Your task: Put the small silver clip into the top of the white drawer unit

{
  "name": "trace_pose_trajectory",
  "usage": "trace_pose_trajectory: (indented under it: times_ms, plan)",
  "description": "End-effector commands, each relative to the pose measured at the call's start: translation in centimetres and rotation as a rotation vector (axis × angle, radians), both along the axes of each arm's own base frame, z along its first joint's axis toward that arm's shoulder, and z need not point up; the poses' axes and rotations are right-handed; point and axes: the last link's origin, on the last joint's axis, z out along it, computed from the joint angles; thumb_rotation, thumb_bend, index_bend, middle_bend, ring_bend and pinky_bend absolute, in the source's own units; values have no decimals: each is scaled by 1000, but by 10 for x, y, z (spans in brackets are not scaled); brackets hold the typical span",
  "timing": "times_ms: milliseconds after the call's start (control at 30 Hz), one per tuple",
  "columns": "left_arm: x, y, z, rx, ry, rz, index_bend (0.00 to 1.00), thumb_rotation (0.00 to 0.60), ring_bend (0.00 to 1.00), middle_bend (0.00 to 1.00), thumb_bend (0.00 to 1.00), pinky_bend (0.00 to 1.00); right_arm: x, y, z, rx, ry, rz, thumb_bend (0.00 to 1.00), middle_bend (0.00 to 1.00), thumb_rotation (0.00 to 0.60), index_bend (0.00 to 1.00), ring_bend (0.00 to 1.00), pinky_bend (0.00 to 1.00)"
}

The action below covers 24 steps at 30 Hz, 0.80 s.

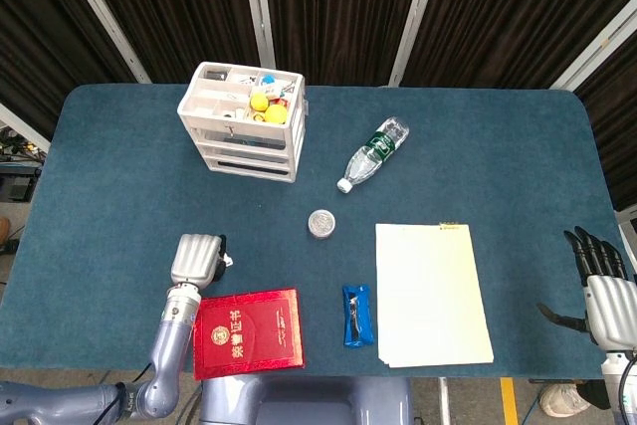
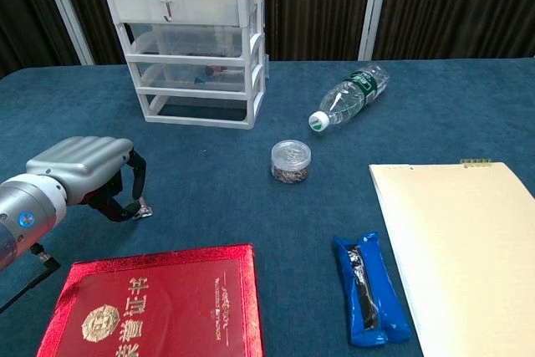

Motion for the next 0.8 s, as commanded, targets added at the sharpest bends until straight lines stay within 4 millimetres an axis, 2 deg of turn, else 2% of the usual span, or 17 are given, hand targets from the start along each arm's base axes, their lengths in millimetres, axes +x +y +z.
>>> trace_pose_trajectory:
  times_ms: [33,800]
  plan:
    - [0,0,-1,-3,3,-2,539,600,904,1000,369,780,0,0,0,1,0,0,28,0,600,24,0,0]
    - [-2,0,-8,-19,5,18,547,600,901,1000,370,780,0,0,0,-2,-2,0,28,0,600,24,0,0]
